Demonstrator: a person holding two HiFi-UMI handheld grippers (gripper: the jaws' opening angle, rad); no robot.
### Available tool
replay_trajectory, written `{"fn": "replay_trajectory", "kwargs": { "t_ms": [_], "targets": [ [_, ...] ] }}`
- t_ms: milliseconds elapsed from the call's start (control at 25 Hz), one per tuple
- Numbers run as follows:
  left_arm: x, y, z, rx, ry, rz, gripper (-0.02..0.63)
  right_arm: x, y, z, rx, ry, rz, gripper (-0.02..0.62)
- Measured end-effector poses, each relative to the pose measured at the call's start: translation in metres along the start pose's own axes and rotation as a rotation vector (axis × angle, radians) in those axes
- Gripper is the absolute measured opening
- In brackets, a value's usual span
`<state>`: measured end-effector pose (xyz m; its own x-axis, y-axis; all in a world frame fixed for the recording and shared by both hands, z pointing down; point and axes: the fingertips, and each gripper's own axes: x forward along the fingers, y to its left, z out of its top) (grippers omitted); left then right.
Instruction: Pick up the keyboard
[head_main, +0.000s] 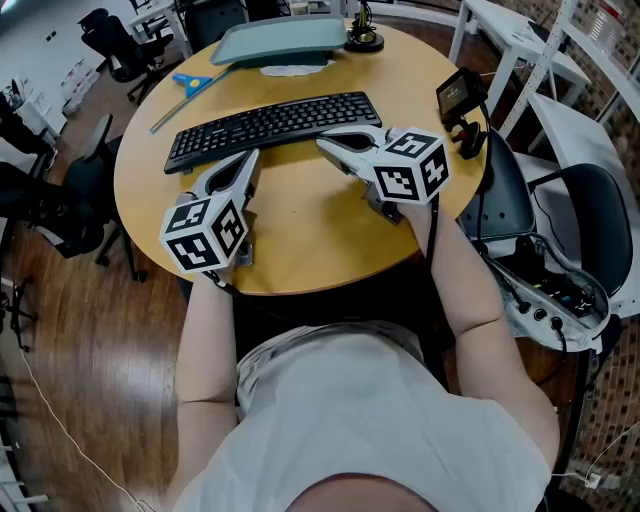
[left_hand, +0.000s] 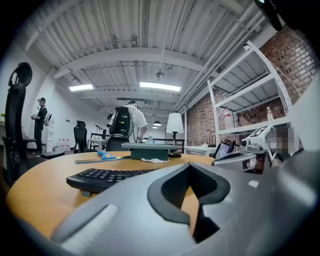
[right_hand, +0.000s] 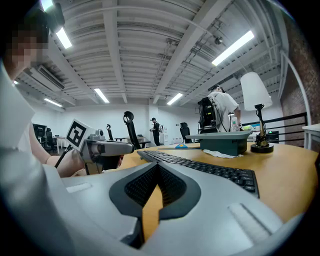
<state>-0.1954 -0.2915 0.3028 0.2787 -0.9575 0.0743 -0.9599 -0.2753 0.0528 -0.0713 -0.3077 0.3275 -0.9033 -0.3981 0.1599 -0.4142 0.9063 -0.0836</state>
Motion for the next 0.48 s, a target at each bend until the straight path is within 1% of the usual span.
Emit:
{"fn": "replay_trajectory", "kwargs": {
  "t_ms": [160,480],
  "targets": [
    [-0.0007,-0.0004,-0.0021,-0.004,0.005,-0.003,0.0,-0.0007,0.0009,0.0002,0.0,0.001,0.0,0.0],
    [0.0,-0.0037,0.0032,0.036,-0.005,0.0,0.0,0.0002,0.0004,0.0014,0.001,0.001,-0.001,0.0]
  ]
}}
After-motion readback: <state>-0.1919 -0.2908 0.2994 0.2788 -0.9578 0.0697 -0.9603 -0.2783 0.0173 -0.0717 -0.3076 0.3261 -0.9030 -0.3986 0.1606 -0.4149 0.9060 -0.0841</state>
